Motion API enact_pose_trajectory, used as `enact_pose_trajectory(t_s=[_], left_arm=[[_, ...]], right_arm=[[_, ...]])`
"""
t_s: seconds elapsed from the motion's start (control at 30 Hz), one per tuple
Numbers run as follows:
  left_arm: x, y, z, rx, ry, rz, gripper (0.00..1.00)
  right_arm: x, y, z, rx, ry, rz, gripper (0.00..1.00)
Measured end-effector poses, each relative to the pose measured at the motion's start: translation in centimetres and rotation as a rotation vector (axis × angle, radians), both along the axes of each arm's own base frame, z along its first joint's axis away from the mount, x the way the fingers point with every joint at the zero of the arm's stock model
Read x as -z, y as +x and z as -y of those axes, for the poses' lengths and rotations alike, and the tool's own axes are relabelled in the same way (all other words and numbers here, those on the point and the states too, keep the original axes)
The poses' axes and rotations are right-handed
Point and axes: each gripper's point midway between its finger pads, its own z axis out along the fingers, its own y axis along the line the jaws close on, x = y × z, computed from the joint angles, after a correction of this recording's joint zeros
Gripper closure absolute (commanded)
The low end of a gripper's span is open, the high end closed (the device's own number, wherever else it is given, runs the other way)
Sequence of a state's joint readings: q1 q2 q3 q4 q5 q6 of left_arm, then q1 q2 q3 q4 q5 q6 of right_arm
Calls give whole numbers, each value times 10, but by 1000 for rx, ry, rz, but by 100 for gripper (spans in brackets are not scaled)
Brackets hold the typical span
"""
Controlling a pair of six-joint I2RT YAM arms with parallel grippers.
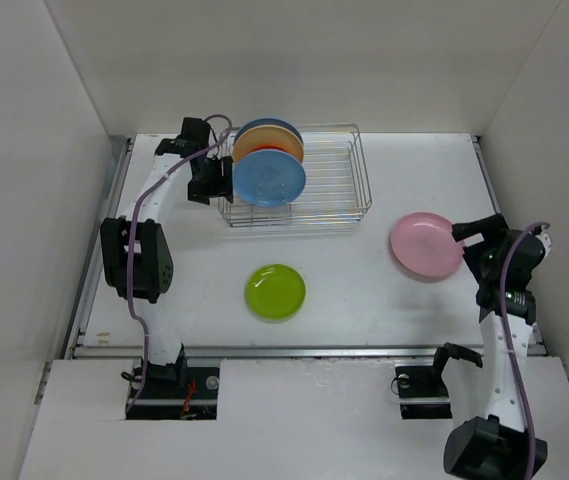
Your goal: Unload the plates from the dish rack
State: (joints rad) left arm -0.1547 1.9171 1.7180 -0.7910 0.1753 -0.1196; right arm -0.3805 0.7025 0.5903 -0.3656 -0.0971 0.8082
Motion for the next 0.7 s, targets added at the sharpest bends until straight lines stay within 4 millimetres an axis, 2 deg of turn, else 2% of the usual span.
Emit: enact_pose_trajectory(t_s=[0.1,0.2,0.3,0.33,0.43,0.5,0.57,0.6,0.7], left_arm=[[-18,6,-2,37,57,76,41],[-41,12,5,118,131,177,39],[-72,26,25,240,200,290,39],[-83,33,34,280,214,327,43],[-107,62,61,367,241,431,46],[-105,79,68,381,276,456,48],[-90,91,66,383,312,442,52],[-81,93,64,384,326,425,60],[-55,94,60,396,351,363,71]], right_arm=[[-23,6,-12,-86,-65,49,1],[-34,12,-29,-184,-106,76,1],[-35,20,-49,-284,-125,76,1],[-34,22,-56,-316,-129,72,1],[-30,29,-73,-388,-135,50,1],[-28,32,-84,-429,-142,39,1],[-28,33,-92,-458,-149,37,1],[-29,33,-97,-474,-155,39,1],[-34,33,-107,-498,-171,49,1]])
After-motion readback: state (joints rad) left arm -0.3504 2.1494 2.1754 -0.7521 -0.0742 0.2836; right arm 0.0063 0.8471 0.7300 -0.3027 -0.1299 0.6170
